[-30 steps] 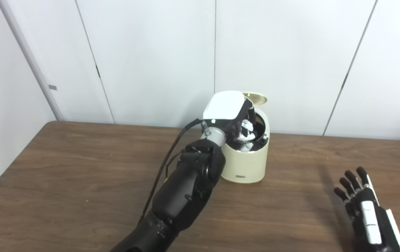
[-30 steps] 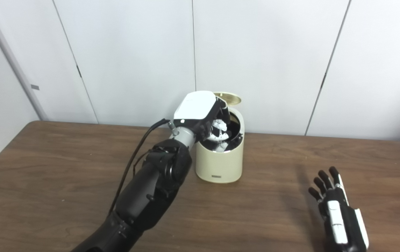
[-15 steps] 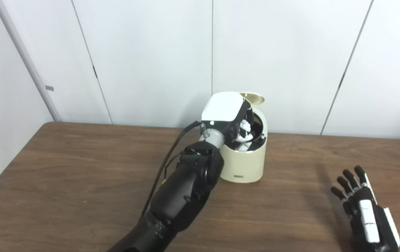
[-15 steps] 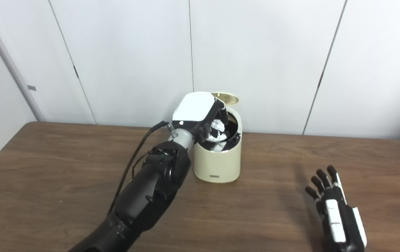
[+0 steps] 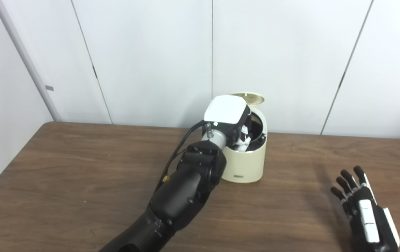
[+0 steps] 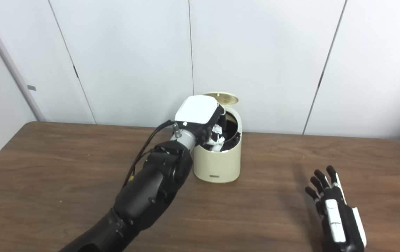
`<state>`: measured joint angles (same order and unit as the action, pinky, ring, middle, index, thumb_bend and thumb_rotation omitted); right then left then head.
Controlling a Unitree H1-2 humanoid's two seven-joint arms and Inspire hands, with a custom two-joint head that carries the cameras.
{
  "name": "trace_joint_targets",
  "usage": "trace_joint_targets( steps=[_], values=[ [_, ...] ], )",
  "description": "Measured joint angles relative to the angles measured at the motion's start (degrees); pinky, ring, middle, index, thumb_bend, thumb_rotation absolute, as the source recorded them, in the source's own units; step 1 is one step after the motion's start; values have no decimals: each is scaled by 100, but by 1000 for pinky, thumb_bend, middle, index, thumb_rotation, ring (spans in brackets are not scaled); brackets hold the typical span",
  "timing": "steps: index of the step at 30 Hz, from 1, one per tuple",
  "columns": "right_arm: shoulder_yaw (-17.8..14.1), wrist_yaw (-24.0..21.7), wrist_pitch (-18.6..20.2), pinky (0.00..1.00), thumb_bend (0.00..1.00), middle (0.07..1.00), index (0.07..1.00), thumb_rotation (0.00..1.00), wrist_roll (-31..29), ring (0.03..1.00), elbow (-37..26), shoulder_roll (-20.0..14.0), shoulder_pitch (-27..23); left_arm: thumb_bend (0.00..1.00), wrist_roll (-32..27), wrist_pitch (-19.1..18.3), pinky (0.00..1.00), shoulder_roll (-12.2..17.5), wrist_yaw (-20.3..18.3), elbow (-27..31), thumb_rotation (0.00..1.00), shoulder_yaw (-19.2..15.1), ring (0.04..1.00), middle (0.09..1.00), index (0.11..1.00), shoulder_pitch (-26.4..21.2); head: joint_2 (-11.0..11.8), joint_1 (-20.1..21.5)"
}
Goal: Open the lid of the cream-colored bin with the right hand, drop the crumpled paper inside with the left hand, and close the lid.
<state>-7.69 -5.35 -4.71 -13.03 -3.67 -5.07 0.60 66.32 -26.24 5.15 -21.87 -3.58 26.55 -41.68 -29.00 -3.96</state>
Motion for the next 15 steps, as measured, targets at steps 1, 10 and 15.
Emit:
trace_joint_targets(
  steps=[1,10,15],
  values=[
    [1,0,0,865,524,937,983,784,0,931,0,0,1,910,28,-2,557,0,-30,3,0,-3,671,706,719,0,0,9],
    [8,0,0,858,548,933,983,793,12,926,-9,0,8,910,9,2,564,-29,-72,6,0,-102,689,734,718,-4,-35,18],
    [11,1,0,859,553,932,982,797,18,927,-10,-1,9,907,-118,10,532,-39,-20,6,0,-145,672,725,718,-3,-35,35]
  ],
)
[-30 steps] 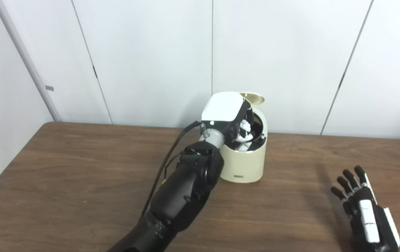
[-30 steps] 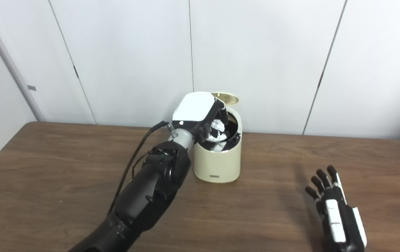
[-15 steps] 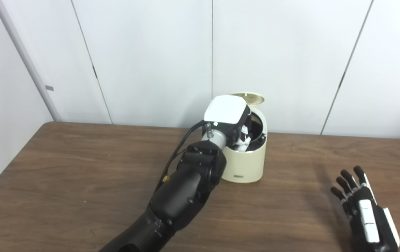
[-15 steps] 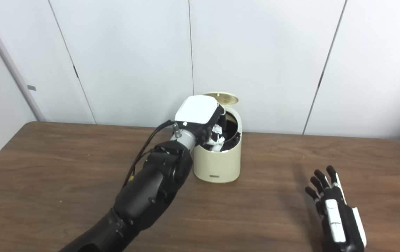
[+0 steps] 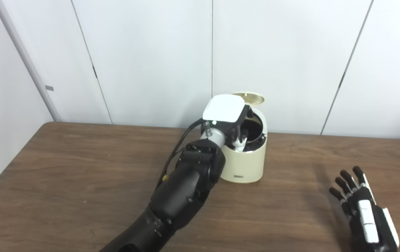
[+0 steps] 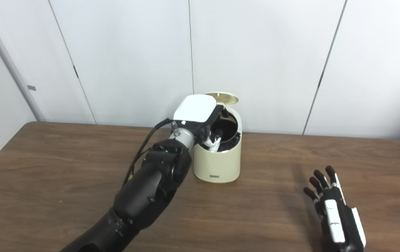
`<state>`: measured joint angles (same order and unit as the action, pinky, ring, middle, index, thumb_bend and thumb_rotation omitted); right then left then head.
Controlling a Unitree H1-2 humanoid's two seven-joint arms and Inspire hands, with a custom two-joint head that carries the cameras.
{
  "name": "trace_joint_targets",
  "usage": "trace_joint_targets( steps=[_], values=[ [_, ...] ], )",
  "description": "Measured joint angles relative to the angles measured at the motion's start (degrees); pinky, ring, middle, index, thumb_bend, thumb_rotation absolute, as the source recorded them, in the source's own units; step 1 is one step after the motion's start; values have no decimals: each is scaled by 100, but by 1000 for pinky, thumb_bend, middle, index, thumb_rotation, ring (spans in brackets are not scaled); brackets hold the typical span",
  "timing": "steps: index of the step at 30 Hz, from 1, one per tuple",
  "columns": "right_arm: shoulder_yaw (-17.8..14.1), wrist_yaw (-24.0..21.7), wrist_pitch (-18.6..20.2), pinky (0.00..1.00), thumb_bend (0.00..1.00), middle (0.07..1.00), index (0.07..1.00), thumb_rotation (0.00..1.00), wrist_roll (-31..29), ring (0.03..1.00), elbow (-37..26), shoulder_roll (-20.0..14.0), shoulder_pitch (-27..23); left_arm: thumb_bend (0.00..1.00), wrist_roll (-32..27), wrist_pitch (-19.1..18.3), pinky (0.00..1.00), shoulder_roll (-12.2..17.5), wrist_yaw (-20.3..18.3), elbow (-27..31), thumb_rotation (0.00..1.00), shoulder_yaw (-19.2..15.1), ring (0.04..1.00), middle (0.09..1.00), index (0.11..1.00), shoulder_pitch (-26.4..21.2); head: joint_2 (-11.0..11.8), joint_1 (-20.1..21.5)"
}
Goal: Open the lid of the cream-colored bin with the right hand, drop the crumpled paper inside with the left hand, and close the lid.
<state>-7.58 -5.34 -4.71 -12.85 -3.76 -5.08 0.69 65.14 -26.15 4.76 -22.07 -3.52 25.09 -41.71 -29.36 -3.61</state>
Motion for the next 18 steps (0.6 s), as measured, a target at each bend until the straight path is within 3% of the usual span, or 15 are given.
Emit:
trace_joint_targets(
  steps=[6,9,10,11,14,18],
  values=[
    [4,1,0,862,552,928,987,795,71,924,0,1,0,885,-161,1,515,-18,136,-1,0,-52,674,725,709,23,9,-17],
    [2,0,0,871,540,926,995,795,62,927,2,1,0,834,-286,45,505,-27,338,0,0,-98,643,686,648,88,26,-35],
    [0,-1,0,871,540,925,990,797,56,925,2,1,0,647,-362,106,491,-30,437,1,21,-131,620,659,555,114,18,-35],
    [-1,-1,0,872,545,924,987,796,52,924,2,1,0,583,-449,174,485,-29,535,0,27,-163,610,648,523,140,18,-35],
    [-3,-1,0,868,564,918,983,795,30,918,2,1,0,508,-660,344,421,-40,864,0,6,-289,469,566,487,259,18,-44],
    [-3,-1,-1,869,556,920,986,800,30,920,5,-7,3,469,-861,470,295,-89,1289,-2,0,-403,399,509,526,351,18,-44]
  ],
)
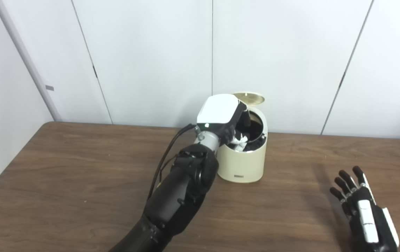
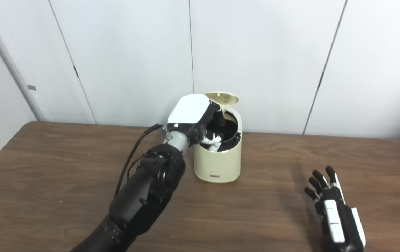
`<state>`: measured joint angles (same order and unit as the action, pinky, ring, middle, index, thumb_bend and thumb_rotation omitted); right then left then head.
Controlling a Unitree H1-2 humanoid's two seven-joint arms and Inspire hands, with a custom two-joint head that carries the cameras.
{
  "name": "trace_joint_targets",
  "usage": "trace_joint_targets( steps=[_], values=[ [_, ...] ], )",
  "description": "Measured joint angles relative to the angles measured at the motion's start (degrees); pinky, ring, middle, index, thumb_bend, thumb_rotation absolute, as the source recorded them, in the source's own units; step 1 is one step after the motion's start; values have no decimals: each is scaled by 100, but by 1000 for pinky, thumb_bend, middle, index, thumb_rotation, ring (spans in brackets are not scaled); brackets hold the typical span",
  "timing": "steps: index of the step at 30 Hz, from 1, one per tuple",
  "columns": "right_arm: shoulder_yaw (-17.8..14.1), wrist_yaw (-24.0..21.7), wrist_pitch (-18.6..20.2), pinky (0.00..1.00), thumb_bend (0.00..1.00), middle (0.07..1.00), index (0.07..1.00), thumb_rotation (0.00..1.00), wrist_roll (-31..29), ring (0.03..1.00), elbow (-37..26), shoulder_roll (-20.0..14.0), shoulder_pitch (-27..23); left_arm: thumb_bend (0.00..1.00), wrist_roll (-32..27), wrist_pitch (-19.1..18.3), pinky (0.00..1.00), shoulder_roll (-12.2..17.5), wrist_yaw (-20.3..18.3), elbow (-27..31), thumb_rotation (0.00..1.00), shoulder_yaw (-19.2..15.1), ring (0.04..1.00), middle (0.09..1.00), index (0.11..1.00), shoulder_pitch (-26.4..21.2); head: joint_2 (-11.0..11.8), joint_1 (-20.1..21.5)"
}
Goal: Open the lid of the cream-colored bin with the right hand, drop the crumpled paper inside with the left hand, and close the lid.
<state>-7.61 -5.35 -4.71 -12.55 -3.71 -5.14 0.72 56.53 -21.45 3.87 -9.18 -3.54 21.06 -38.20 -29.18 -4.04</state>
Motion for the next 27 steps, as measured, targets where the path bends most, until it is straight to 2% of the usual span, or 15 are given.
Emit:
trace_joint_targets(
  steps=[2,7,11,16,22,27],
  values=[
    [0,0,0,873,554,921,988,796,0,922,0,-1,1,466,-41,48,278,-8,187,0,0,-15,384,499,531,-1,9,-9],
    [1,-1,0,871,550,911,977,797,-33,917,0,-1,1,462,-220,260,258,-34,621,1,0,-94,407,543,526,4,9,-9],
    [2,-1,0,860,559,903,976,800,-35,910,2,0,-1,469,-289,422,310,-31,799,20,0,-125,433,540,514,84,9,-9],
    [0,0,0,864,539,909,990,802,-35,913,6,-1,-2,467,-342,561,290,-29,1017,142,0,-183,430,549,516,257,18,0],
    [-1,-1,0,866,528,910,989,805,-41,917,8,-4,-2,464,-316,563,283,-14,1025,386,0,-222,439,572,508,287,0,-18],
    [-1,-1,1,862,530,911,990,808,-48,917,10,-9,-2,471,-339,436,309,-11,852,717,0,-339,427,526,509,397,9,-44]
  ],
)
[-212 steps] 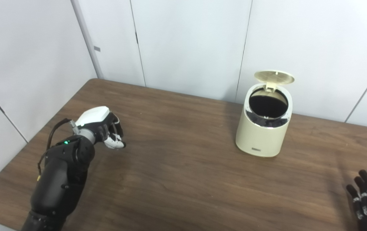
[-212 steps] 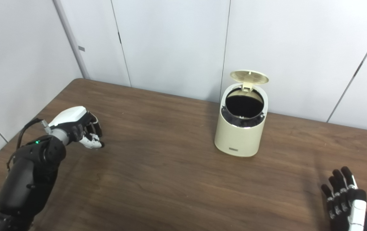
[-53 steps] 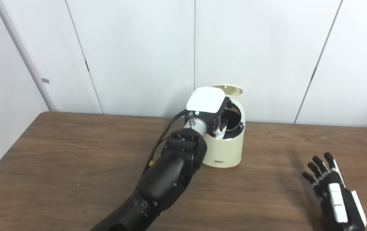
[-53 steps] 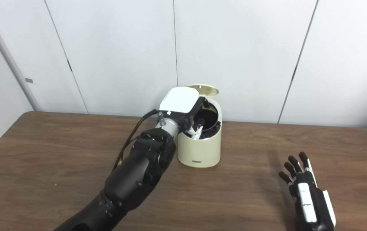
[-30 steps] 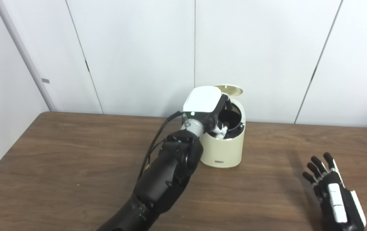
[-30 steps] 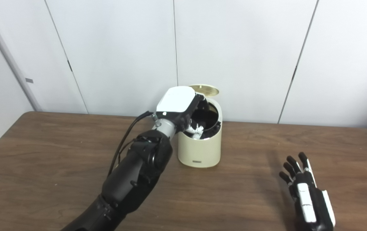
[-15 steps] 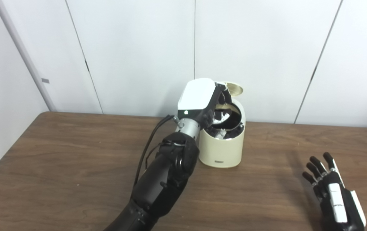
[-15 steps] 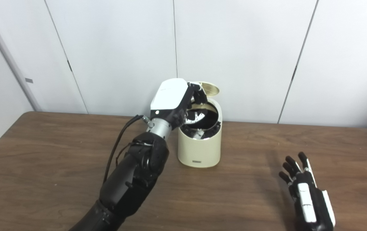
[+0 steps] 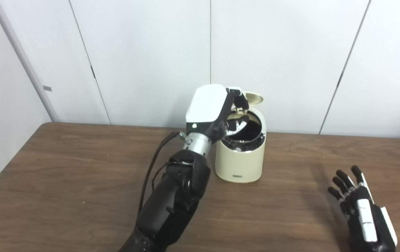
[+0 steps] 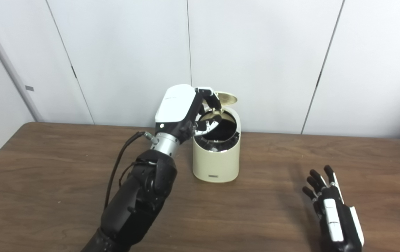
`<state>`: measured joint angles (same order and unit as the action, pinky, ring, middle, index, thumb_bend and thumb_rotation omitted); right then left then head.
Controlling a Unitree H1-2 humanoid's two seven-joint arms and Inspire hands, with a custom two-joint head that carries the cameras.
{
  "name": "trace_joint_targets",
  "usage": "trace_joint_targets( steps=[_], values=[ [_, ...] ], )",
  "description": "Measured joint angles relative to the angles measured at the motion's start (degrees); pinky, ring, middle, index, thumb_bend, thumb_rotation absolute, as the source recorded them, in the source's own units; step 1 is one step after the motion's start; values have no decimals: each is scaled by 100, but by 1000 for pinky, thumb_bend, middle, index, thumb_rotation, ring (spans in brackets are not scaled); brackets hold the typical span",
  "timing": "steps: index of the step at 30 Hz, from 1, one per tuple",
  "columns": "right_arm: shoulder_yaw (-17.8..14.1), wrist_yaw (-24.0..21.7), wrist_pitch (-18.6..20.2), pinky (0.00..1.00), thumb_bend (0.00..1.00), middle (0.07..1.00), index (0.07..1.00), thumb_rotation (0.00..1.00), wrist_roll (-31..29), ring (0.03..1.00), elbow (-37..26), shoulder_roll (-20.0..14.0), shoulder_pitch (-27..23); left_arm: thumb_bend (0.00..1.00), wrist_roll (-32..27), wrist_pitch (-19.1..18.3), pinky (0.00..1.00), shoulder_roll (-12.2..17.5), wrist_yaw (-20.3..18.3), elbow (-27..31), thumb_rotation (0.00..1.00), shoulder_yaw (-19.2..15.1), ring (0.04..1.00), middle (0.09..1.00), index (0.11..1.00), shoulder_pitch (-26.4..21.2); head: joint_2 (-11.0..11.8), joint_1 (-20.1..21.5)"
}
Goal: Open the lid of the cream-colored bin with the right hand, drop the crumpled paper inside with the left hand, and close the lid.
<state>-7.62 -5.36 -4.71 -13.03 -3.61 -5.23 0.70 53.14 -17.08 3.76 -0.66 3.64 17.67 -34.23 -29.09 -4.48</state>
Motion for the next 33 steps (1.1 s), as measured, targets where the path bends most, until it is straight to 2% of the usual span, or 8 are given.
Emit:
trace_joint_targets(
  steps=[10,16,18,22,29,30,32,33],
  values=[
    [-1,0,1,861,543,902,988,791,-17,910,11,-3,-7,464,-302,-240,279,103,-505,618,0,-308,374,443,520,238,9,-18],
    [7,0,0,861,543,907,992,802,-14,914,17,-2,-15,477,-697,-701,388,339,-1172,1175,0,-711,419,494,490,332,9,0],
    [7,0,0,865,540,910,991,806,-14,917,18,-2,-16,476,-796,-745,368,450,-1240,1335,0,-853,421,506,481,428,17,9],
    [1,-1,1,867,521,919,987,798,-16,919,19,-3,-14,477,-1024,-630,375,604,-1022,1457,0,-1155,427,506,478,773,9,26],
    [-20,-1,5,829,507,930,979,797,-42,917,13,-2,-7,472,-1912,32,327,470,-279,1241,0,-1675,441,542,492,1263,-18,70],
    [-19,-1,6,846,502,935,978,799,-50,924,10,-2,-6,490,-2084,107,426,429,-228,1241,0,-1744,441,523,498,1309,-26,79],
    [-19,-5,6,874,498,940,978,800,-95,932,5,-3,-5,510,-2465,190,478,312,-168,1240,0,-1912,550,508,492,1424,-35,79],
    [-18,-9,6,895,500,942,976,804,-114,937,3,-4,-5,504,-2617,210,512,276,-164,1240,40,-1977,611,625,496,1497,-35,79]
  ],
)
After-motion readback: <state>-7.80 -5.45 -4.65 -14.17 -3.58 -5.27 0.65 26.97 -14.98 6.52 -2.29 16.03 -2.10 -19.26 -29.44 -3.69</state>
